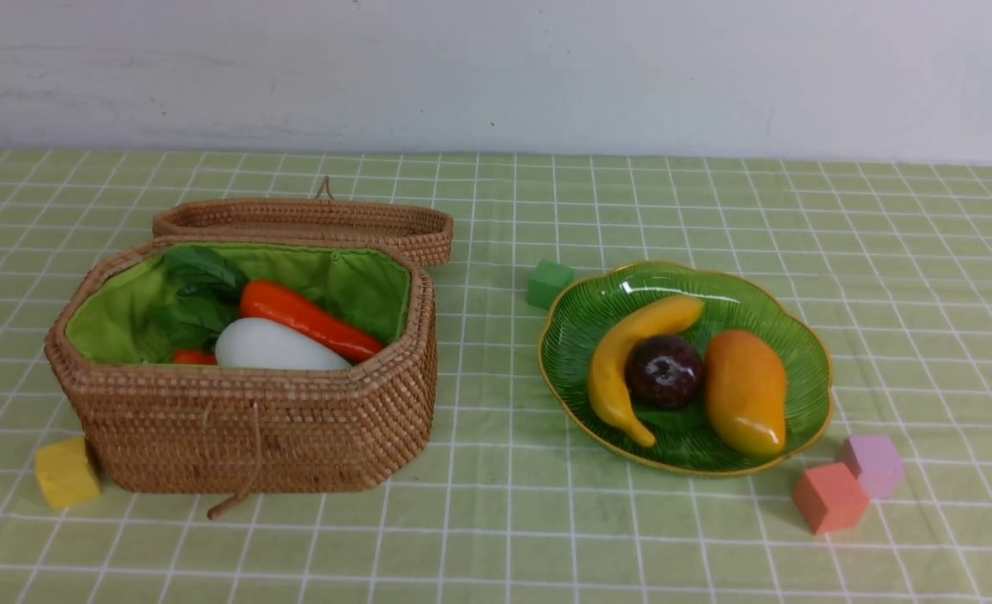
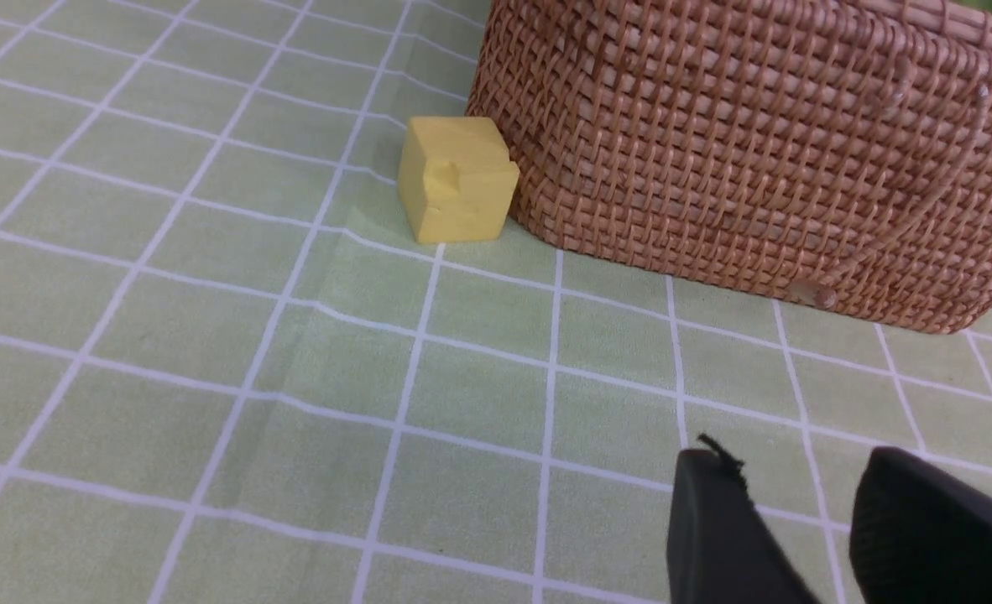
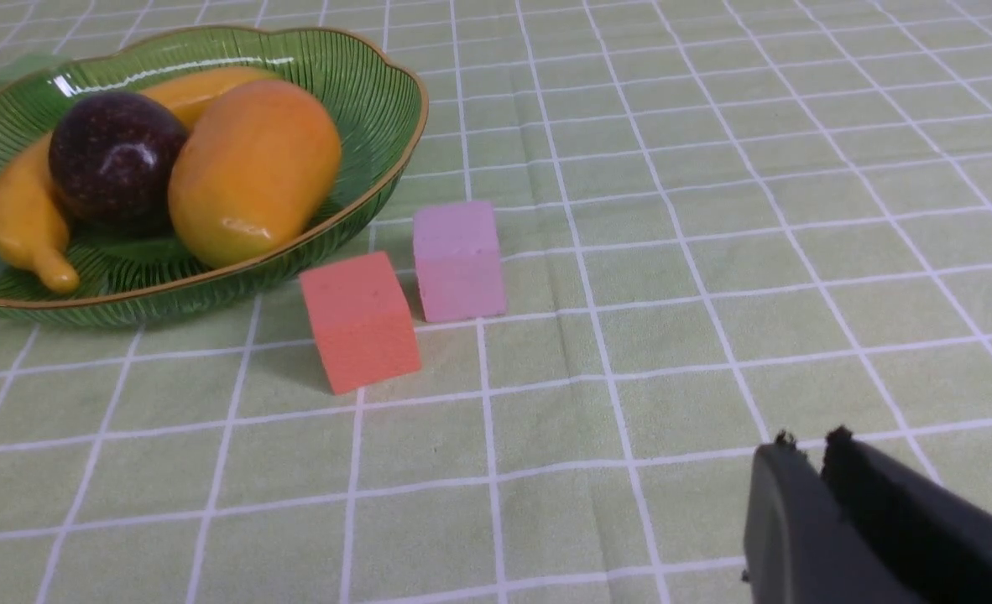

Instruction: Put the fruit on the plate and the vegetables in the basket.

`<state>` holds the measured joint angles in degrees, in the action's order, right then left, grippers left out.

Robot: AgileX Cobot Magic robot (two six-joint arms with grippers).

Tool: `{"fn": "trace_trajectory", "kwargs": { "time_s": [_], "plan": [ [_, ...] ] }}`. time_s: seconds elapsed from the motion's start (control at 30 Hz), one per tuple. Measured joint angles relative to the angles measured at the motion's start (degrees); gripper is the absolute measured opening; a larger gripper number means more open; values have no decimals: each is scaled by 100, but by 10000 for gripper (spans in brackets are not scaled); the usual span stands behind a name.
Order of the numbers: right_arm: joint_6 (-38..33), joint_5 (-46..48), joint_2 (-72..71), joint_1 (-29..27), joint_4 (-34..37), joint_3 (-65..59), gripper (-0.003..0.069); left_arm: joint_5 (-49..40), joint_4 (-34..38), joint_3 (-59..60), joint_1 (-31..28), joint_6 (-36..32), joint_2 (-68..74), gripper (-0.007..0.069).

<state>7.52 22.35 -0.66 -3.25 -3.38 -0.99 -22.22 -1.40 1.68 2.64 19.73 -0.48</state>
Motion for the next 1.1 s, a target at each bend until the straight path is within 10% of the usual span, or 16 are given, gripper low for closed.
{"fn": "trace_trajectory", "kwargs": {
  "time_s": [1.1],
  "plan": [
    [0,0,0,0,-6,0,102,0,0,0,0,0,0,239]
  ]
}}
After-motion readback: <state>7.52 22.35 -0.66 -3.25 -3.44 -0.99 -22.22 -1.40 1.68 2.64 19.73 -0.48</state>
